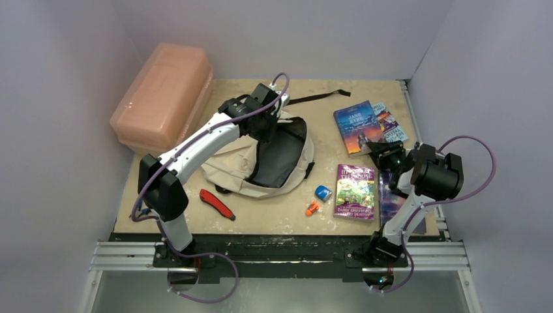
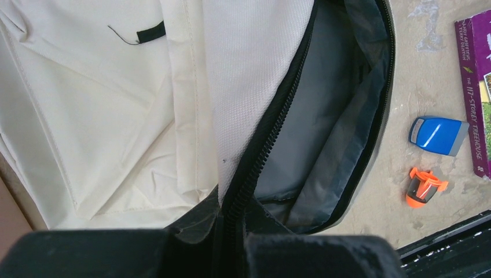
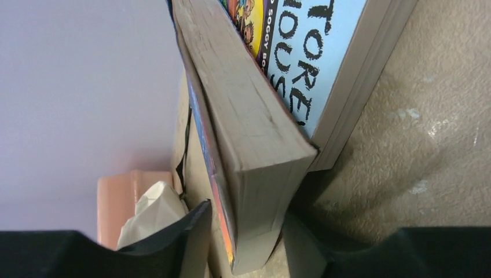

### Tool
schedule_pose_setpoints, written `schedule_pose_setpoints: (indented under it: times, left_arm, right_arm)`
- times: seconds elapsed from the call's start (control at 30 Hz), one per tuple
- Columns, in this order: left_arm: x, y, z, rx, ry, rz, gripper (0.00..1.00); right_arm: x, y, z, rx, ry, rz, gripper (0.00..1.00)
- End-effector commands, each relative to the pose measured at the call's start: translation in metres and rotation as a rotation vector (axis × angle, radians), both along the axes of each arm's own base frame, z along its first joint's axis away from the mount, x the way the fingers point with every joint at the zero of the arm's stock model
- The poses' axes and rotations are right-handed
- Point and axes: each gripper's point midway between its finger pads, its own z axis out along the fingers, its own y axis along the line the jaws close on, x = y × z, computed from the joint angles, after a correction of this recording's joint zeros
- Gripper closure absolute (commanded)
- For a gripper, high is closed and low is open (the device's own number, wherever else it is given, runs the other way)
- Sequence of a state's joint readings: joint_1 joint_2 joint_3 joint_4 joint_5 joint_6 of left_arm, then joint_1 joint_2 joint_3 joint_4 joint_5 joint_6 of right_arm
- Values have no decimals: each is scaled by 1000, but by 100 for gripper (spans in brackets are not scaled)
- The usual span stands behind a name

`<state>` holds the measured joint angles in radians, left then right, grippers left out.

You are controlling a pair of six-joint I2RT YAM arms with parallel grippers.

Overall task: Pack the student bag
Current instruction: Pick up the book from the center of the board.

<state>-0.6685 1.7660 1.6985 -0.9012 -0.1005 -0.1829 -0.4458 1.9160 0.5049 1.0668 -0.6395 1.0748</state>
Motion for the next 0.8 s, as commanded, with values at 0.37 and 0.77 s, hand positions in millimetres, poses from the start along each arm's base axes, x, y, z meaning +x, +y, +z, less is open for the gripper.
schedule_pose_setpoints:
  times: [0.37, 0.77]
  left_arm:
    - [6, -5, 28, -62, -53, 6, 100]
    - [9, 6, 39, -58, -110, 68, 100]
  right_arm:
    - [1, 8, 57, 2, -156, 35, 90]
    - [-2, 56, 140, -267, -150, 177, 100]
